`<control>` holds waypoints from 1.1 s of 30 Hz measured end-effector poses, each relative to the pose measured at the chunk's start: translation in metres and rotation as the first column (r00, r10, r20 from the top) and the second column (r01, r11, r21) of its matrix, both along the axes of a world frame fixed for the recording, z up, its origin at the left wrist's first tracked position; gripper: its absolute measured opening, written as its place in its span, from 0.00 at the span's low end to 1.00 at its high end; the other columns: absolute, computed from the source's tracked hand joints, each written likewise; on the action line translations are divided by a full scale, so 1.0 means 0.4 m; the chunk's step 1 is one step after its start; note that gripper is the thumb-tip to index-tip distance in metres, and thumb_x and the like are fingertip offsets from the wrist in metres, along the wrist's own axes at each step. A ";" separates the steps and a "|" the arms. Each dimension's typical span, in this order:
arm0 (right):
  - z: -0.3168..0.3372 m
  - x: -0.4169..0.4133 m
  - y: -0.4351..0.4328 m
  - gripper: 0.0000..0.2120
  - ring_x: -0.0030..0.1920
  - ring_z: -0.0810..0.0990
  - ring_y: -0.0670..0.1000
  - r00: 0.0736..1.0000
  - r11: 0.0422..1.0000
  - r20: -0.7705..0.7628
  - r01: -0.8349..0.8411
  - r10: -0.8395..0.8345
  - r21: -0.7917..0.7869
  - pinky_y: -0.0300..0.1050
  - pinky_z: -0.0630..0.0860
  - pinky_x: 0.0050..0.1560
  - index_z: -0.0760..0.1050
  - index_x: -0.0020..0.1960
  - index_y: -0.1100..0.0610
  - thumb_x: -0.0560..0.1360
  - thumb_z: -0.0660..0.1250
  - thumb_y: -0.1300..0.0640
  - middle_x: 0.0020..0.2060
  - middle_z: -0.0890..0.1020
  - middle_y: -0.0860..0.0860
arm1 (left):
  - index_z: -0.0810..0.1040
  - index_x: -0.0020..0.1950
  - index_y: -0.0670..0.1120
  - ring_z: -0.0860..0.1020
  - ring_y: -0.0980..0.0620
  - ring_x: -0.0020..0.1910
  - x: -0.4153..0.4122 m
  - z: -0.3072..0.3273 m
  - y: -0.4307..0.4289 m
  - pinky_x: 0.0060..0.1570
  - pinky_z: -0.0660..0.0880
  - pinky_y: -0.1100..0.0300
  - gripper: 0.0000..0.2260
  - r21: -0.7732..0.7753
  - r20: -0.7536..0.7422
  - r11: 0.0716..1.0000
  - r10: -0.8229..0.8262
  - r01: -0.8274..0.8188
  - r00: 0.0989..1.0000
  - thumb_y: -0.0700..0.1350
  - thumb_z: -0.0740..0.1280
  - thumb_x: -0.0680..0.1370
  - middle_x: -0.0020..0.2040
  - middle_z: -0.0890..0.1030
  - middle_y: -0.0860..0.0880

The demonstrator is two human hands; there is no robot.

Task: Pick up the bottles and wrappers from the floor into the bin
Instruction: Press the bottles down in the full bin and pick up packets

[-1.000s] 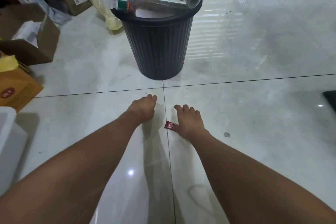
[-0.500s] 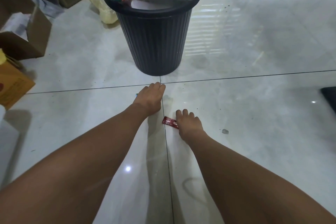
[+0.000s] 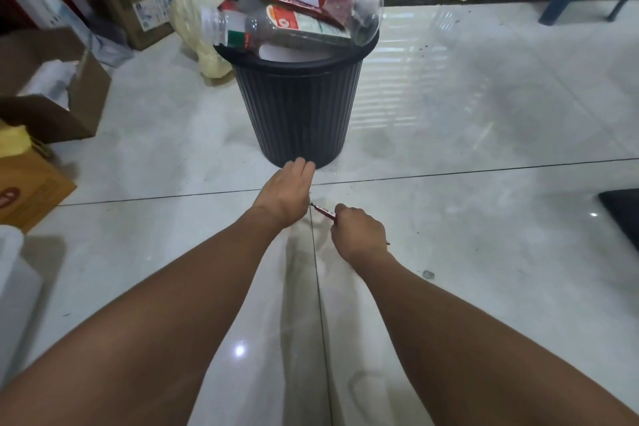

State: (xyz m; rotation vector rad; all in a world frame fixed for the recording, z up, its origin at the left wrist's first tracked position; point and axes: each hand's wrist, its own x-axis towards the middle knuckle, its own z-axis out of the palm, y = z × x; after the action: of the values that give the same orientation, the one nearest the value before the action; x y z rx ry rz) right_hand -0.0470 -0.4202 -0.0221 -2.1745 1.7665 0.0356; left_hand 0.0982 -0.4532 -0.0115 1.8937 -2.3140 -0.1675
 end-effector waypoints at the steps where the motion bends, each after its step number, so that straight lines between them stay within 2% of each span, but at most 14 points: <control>1: 0.016 -0.006 -0.004 0.04 0.46 0.77 0.60 1.000 0.999 0.024 0.018 -0.017 -0.033 0.46 0.65 0.38 0.68 0.48 0.58 0.76 0.55 0.62 0.47 0.78 0.56 | 0.67 0.57 0.42 0.66 0.50 0.46 0.007 0.015 -0.004 0.44 0.66 0.59 0.13 0.008 -0.029 1.000 0.015 -0.014 0.999 0.34 0.60 0.73 0.53 0.69 0.45; 3: 0.044 -0.019 -0.011 0.03 0.43 0.75 0.59 0.995 0.995 0.072 0.074 -0.069 -0.074 0.46 0.64 0.37 0.65 0.44 0.56 0.76 0.55 0.62 0.45 0.78 0.55 | 0.66 0.59 0.42 0.68 0.49 0.49 0.022 0.044 -0.006 0.47 0.69 0.58 0.13 0.028 -0.050 0.999 0.019 -0.018 0.999 0.36 0.61 0.75 0.54 0.68 0.46; 6: 0.098 -0.029 -0.035 0.03 0.37 0.70 0.57 0.983 0.979 0.124 0.151 -0.134 -0.136 0.45 0.64 0.36 0.64 0.42 0.57 0.75 0.55 0.62 0.42 0.78 0.55 | 0.66 0.57 0.43 0.67 0.50 0.46 0.044 0.092 -0.008 0.43 0.67 0.58 0.11 0.054 -0.040 0.998 -0.013 0.015 0.999 0.37 0.61 0.75 0.51 0.67 0.47; 11: 0.253 -0.028 -0.120 0.05 0.35 0.68 0.55 0.974 0.936 0.188 0.180 -0.127 -0.304 0.44 0.63 0.35 0.63 0.42 0.55 0.77 0.57 0.59 0.36 0.72 0.50 | 0.66 0.60 0.44 0.66 0.52 0.45 0.067 0.187 -0.032 0.43 0.67 0.61 0.12 0.026 -0.038 0.999 -0.035 0.036 0.999 0.39 0.61 0.78 0.51 0.68 0.49; 14: 0.361 -0.022 -0.181 0.04 0.36 0.70 0.56 0.965 0.906 0.233 0.201 -0.118 -0.372 0.45 0.64 0.36 0.64 0.44 0.55 0.77 0.57 0.59 0.39 0.76 0.52 | 0.66 0.61 0.46 0.66 0.54 0.45 0.071 0.246 -0.049 0.43 0.67 0.63 0.13 0.009 -0.025 0.998 -0.061 0.061 0.998 0.40 0.62 0.78 0.51 0.68 0.51; 16: 0.425 -0.012 -0.214 0.01 0.40 0.76 0.57 0.959 0.887 0.263 0.207 -0.102 -0.413 0.46 0.67 0.37 0.66 0.48 0.55 0.78 0.58 0.58 0.44 0.79 0.53 | 0.67 0.60 0.47 0.67 0.54 0.45 0.074 0.289 -0.063 0.43 0.68 0.63 0.12 -0.001 -0.030 0.998 -0.068 0.068 0.997 0.41 0.62 0.77 0.49 0.66 0.52; 19: 0.512 0.015 -0.260 0.07 0.46 0.80 0.56 0.960 0.870 0.270 0.196 -0.075 -0.452 0.46 0.71 0.39 0.69 0.56 0.54 0.78 0.61 0.56 0.49 0.81 0.53 | 0.67 0.58 0.48 0.69 0.53 0.45 0.080 0.361 -0.085 0.44 0.72 0.61 0.10 -0.001 -0.016 0.995 -0.102 0.102 0.995 0.41 0.62 0.77 0.52 0.69 0.50; 23: 0.601 0.052 -0.321 0.12 0.50 0.80 0.57 0.971 0.863 0.239 0.138 -0.021 -0.485 0.49 0.73 0.42 0.68 0.58 0.55 0.78 0.61 0.51 0.52 0.80 0.54 | 0.67 0.57 0.47 0.69 0.52 0.47 0.093 0.441 -0.117 0.47 0.72 0.59 0.10 -0.051 -0.013 0.989 -0.141 0.140 0.990 0.40 0.61 0.77 0.53 0.69 0.49; 25: 0.636 0.066 -0.347 0.11 0.49 0.79 0.58 0.981 0.845 0.192 0.102 0.001 -0.524 0.48 0.70 0.41 0.67 0.58 0.56 0.77 0.61 0.55 0.51 0.80 0.55 | 0.67 0.58 0.45 0.67 0.52 0.49 0.099 0.470 -0.135 0.51 0.69 0.58 0.10 -0.083 0.006 0.983 -0.162 0.162 0.987 0.40 0.60 0.77 0.54 0.69 0.48; 28: 0.678 0.089 -0.379 0.12 0.48 0.79 0.59 0.989 0.811 0.148 0.062 0.030 -0.582 0.48 0.71 0.41 0.67 0.60 0.56 0.76 0.60 0.59 0.49 0.80 0.56 | 0.67 0.58 0.44 0.66 0.52 0.48 0.105 0.498 -0.153 0.50 0.68 0.59 0.10 -0.105 0.001 0.979 -0.175 0.174 0.985 0.40 0.59 0.77 0.54 0.69 0.47; 33: 0.697 0.142 -0.413 0.14 0.54 0.77 0.60 0.995 0.795 0.027 -0.058 0.093 -0.604 0.50 0.71 0.50 0.68 0.62 0.59 0.78 0.59 0.58 0.54 0.79 0.57 | 0.67 0.58 0.43 0.69 0.49 0.51 0.098 0.505 -0.165 0.52 0.72 0.54 0.10 -0.083 0.031 0.976 -0.199 0.201 0.979 0.40 0.59 0.78 0.55 0.69 0.46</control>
State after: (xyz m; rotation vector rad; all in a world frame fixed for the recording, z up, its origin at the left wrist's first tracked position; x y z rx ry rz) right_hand 0.0100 -0.5855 0.2567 -2.6356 1.8288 -0.6560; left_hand 0.1372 -0.5191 0.1907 1.6296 -2.4824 -0.0678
